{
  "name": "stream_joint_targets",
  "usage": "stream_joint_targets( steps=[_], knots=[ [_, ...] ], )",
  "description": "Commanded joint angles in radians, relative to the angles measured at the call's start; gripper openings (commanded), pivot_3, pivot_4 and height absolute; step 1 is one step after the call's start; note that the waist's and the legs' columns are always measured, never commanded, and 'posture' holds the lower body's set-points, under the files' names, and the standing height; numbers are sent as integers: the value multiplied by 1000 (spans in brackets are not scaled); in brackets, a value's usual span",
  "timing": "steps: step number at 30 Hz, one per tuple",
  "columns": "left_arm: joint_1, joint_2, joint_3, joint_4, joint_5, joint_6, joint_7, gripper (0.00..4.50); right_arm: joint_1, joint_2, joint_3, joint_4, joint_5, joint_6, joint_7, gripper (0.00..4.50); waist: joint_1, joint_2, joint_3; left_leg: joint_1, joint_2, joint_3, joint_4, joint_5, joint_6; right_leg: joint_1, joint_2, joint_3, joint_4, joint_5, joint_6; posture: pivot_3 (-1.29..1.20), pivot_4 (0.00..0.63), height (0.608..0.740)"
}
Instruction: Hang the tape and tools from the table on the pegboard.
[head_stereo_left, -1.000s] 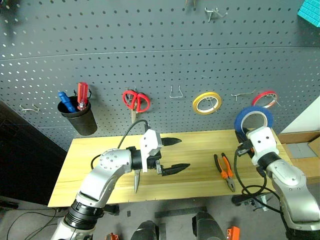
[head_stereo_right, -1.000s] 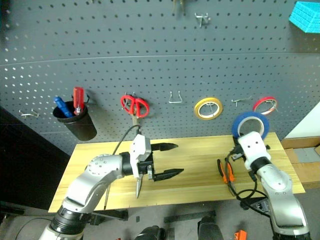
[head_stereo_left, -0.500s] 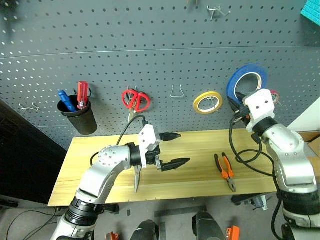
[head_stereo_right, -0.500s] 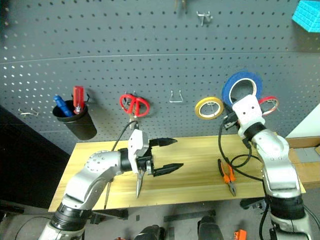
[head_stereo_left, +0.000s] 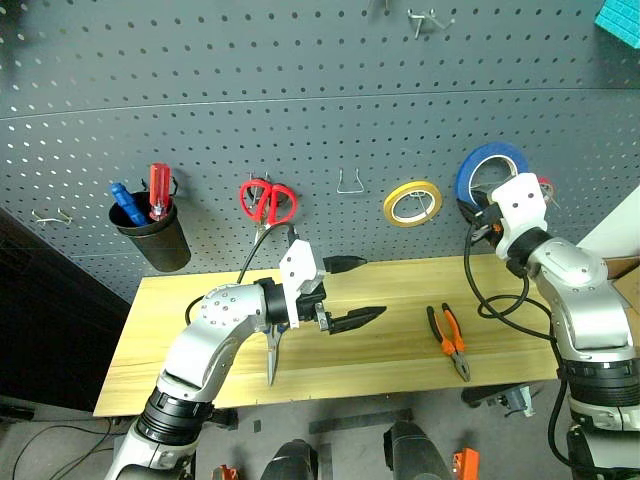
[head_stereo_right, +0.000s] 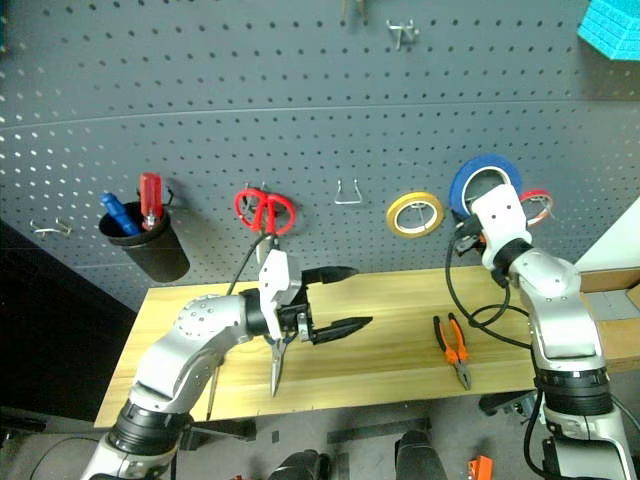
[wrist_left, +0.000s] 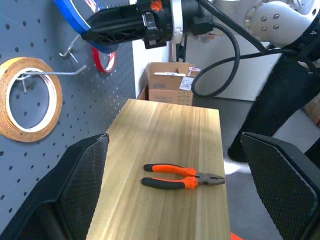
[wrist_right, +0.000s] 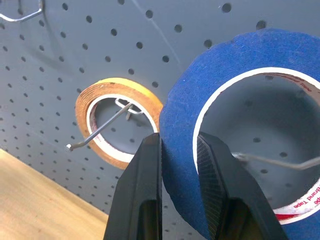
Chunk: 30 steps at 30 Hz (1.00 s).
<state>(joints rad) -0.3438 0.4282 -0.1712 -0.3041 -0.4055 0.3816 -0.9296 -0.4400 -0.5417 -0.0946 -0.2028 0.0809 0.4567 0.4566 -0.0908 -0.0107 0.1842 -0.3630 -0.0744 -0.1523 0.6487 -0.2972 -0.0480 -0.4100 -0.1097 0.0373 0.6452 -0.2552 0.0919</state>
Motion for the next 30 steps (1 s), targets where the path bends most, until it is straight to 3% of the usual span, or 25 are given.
stream_joint_targets(
  steps=[1,8,15,21,25,30],
  knots=[
    [-14,2,-6,-26,2,-17,2,4500,27,11,-32,-72,-4,14,-45,1574,0,0,0,0,0,0,0,0,0,0,0,0,0,0,0,-194,170,740],
    [23,24,9,-33,12,-19,11,4500,162,43,30,-182,-99,-27,-130,3754,-1,0,0,0,0,2,0,0,0,-1,0,3,1,0,0,-187,171,740],
    [80,66,28,-18,45,-46,24,4500,327,43,106,-274,-156,-125,-113,3754,1,0,0,1,1,2,1,0,0,-1,1,3,1,1,1,-185,169,740],
    [158,164,20,26,116,-148,-25,4500,376,73,95,-279,-51,173,-54,3754,0,0,0,1,1,2,1,0,1,-1,2,4,1,2,0,-183,166,740],
    [198,204,29,56,136,-191,-51,4500,331,75,104,-239,7,424,-27,4479,2,0,0,1,2,2,1,-2,4,-1,2,4,1,3,-1,-179,164,740],
    [215,236,4,62,146,-206,-91,4500,249,115,142,-156,4,589,-80,4479,4,0,0,1,2,2,2,-2,4,-1,3,3,1,4,-1,-168,160,740]
  ],
)
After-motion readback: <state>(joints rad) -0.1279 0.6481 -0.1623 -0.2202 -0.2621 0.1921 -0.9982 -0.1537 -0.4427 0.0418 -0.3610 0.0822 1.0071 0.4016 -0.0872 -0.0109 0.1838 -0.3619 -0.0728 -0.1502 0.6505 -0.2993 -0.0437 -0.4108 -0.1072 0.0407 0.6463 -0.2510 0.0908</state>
